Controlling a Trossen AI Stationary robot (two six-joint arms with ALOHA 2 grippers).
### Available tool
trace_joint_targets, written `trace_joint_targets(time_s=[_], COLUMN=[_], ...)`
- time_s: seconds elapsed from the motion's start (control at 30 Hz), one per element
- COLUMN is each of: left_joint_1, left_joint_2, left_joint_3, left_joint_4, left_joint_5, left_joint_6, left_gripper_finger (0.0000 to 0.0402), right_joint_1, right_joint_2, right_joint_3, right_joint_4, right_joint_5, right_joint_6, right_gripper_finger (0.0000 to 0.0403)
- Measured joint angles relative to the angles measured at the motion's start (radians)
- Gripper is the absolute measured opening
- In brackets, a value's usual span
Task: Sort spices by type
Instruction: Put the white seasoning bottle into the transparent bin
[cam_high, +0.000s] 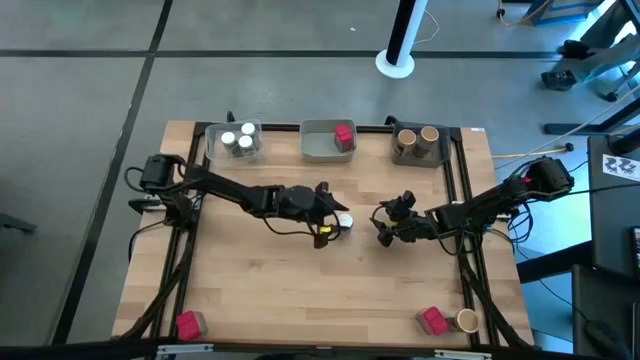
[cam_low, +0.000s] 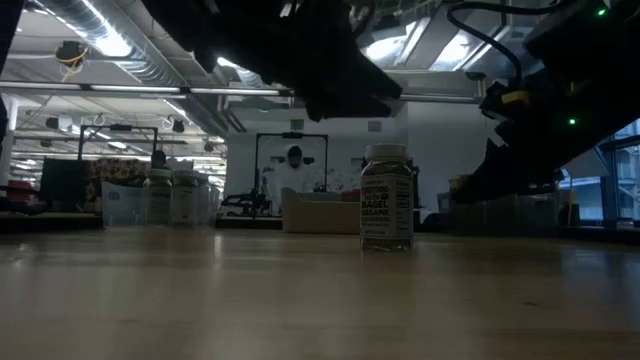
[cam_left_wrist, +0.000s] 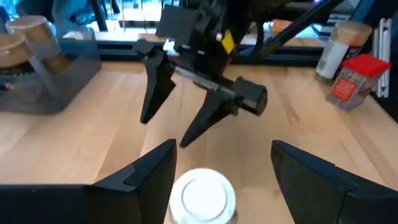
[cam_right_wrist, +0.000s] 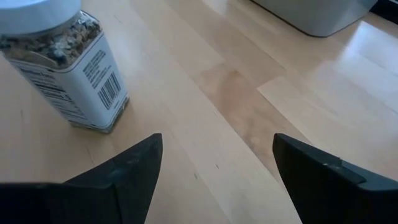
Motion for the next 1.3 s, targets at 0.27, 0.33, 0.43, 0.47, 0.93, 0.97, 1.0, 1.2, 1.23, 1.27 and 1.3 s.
trace_joint_targets(time_s=[0.27, 0.33, 0.43, 0.47, 0.93, 0.97, 1.0, 1.2, 1.23, 1.27, 1.3], left_joint_1=[0.012, 0.016, 0.016, 0.016, 0.013, 0.013, 0.013, 0.013, 0.015, 0.016, 0.017], left_joint_2=[0.049, 0.07, 0.091, 0.091, 0.093, 0.093, 0.093, 0.093, 0.093, 0.093, 0.093], left_joint_3=[0.001, -0.001, 0.0, 0.0, -0.001, -0.001, -0.001, -0.001, -0.001, -0.001, -0.001], left_joint_4=[0.01, 0.013, 0.024, 0.021, 0.036, 0.036, 0.034, 0.034, 0.033, 0.033, 0.034], left_joint_5=[-0.026, -0.026, -0.026, -0.026, 0.006, 0.007, 0.007, 0.008, 0.008, 0.009, 0.008], left_joint_6=[0.019, 0.018, 0.011, 0.003, -0.011, -0.011, -0.011, -0.009, -0.01, -0.011, -0.012], left_gripper_finger=[0.0244, 0.0244, 0.0244, 0.0244, 0.0244, 0.0244, 0.0244, 0.0246, 0.0248, 0.0252, 0.0257], right_joint_1=[0.0, 0.0, 0.0, 0.0, 0.0, 0.0, 0.0, 0.0, 0.0, 0.0, 0.0], right_joint_2=[0.0, 0.0, 0.001, 0.001, 0.001, 0.001, 0.001, 0.001, 0.001, 0.001, 0.001], right_joint_3=[0.0, 0.0, 0.0, 0.001, 0.001, 0.001, 0.001, 0.001, 0.001, 0.001, 0.001], right_joint_4=[0.001, 0.0, -0.002, -0.001, -0.002, -0.003, -0.002, -0.002, -0.002, -0.003, -0.002], right_joint_5=[0.0, 0.0, 0.0, 0.0, 0.0, 0.0, 0.0, 0.0, 0.0, 0.0, 0.0], right_joint_6=[0.0, 0.0, 0.0, 0.0, 0.0, 0.0, 0.0, 0.0, 0.0, 0.0, 0.0], right_gripper_finger=[0.0303, 0.0303, 0.0303, 0.0303, 0.0303, 0.0303, 0.0303, 0.0303, 0.0303, 0.0303, 0.0303])
